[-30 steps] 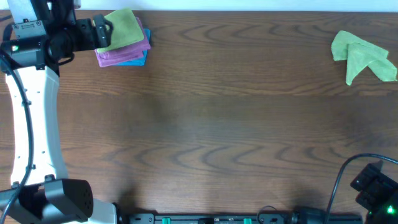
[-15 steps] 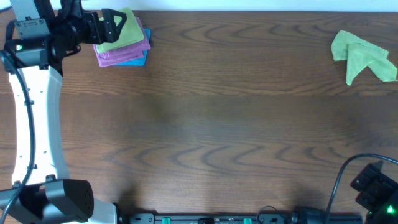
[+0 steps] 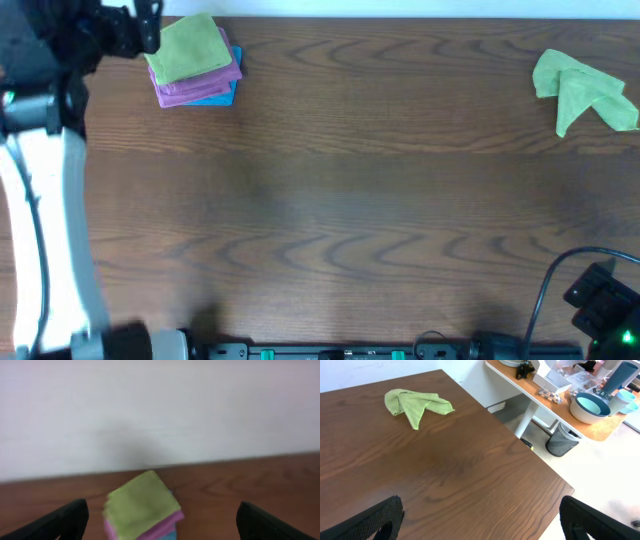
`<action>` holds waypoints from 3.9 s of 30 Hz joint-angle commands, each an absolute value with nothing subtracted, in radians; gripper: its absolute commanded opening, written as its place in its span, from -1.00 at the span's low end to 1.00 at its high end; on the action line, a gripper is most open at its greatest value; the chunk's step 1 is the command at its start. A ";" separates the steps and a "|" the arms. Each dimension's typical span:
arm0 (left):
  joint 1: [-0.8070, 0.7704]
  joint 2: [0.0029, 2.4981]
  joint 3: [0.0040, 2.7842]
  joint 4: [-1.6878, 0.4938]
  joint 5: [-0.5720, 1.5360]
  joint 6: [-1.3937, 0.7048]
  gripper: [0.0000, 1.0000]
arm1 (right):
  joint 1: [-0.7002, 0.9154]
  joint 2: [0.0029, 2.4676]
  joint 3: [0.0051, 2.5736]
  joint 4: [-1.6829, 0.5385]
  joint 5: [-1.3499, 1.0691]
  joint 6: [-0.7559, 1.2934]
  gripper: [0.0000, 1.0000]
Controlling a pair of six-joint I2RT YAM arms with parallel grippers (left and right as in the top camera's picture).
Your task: Fold the cloth
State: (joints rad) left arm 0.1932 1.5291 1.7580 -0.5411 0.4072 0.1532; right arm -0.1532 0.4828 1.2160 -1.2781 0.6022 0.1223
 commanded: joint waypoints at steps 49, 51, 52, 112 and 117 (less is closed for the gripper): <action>0.125 0.156 0.226 -0.109 0.027 -0.016 0.90 | -0.154 0.476 1.213 -1.279 0.616 0.134 0.99; 0.125 0.155 0.208 -0.107 0.031 -0.006 0.90 | -0.154 0.476 1.213 -1.279 0.616 0.134 0.98; 0.125 0.154 0.192 -0.102 0.042 -0.006 0.90 | -0.154 0.476 1.213 -1.279 0.616 0.134 0.99; -0.010 0.004 0.005 -0.076 0.016 -0.221 0.90 | -0.154 0.476 1.213 -1.279 0.616 0.134 0.98; -0.010 0.004 0.005 -0.076 0.016 -0.221 0.91 | -0.154 0.476 1.213 -1.279 0.616 0.134 0.98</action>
State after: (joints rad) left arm -0.0059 0.0139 0.0219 -0.0250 0.0372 -0.2317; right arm -0.1532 0.4820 1.2144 -1.2781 0.6025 0.1223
